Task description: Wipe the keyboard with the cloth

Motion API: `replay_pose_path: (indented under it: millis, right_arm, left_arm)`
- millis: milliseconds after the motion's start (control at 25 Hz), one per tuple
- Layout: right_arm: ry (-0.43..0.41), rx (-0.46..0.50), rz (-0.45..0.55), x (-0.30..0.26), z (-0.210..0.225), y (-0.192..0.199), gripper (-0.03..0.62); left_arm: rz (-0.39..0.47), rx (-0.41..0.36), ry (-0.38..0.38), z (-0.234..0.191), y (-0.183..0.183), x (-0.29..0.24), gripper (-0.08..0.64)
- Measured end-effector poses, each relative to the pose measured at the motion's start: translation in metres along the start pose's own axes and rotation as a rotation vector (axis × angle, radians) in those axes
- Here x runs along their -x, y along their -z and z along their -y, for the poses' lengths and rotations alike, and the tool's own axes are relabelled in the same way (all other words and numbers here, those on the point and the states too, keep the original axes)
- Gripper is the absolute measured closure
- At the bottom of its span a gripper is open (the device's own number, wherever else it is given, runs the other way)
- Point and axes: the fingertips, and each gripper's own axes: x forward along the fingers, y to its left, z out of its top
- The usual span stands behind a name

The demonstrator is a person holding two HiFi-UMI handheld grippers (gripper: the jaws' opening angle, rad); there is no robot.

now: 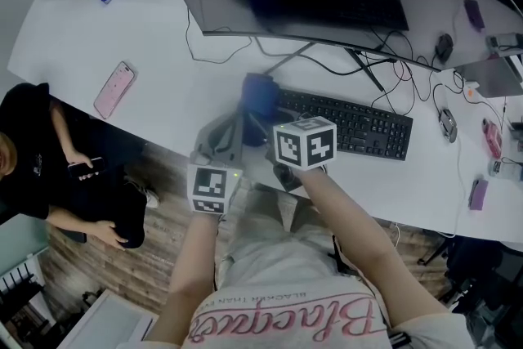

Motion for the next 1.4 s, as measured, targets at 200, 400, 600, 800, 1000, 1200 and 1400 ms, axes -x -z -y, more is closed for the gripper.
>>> replay_pose_path:
  millis: [200,400,600,800,1000,1200,1400]
  right_arm:
    - [-0.024,-0.004,-0.003,0.006,0.003,0.002,0.500]
    - [-0.001,0.015,-0.013,0.019,0.014,0.002,0.500]
    - [0.009,0.012,-0.012,0.034,0.027,0.004,0.500]
    - [0.011,0.003,-0.013,0.048,0.041,0.007,0.500]
    - [0.023,0.008,-0.017,0.064,0.054,0.009,0.500]
    - [0.031,0.007,-0.026,0.081,0.069,0.012,0.500]
    - [0.038,0.012,-0.030,0.099,0.085,0.015,0.500]
  left_arm:
    - [-0.007,0.000,-0.010,0.008,0.000,-0.006,0.555]
    - [-0.009,0.002,-0.012,0.021,-0.003,-0.014,0.555]
    - [-0.011,-0.007,-0.012,0.036,-0.006,-0.020,0.555]
    - [-0.020,-0.015,-0.013,0.050,-0.007,-0.025,0.555]
    - [-0.023,-0.020,-0.009,0.067,-0.008,-0.033,0.555]
    - [-0.023,-0.024,0.000,0.087,-0.012,-0.043,0.555]
    - [-0.026,-0.031,0.008,0.110,-0.014,-0.053,0.555]
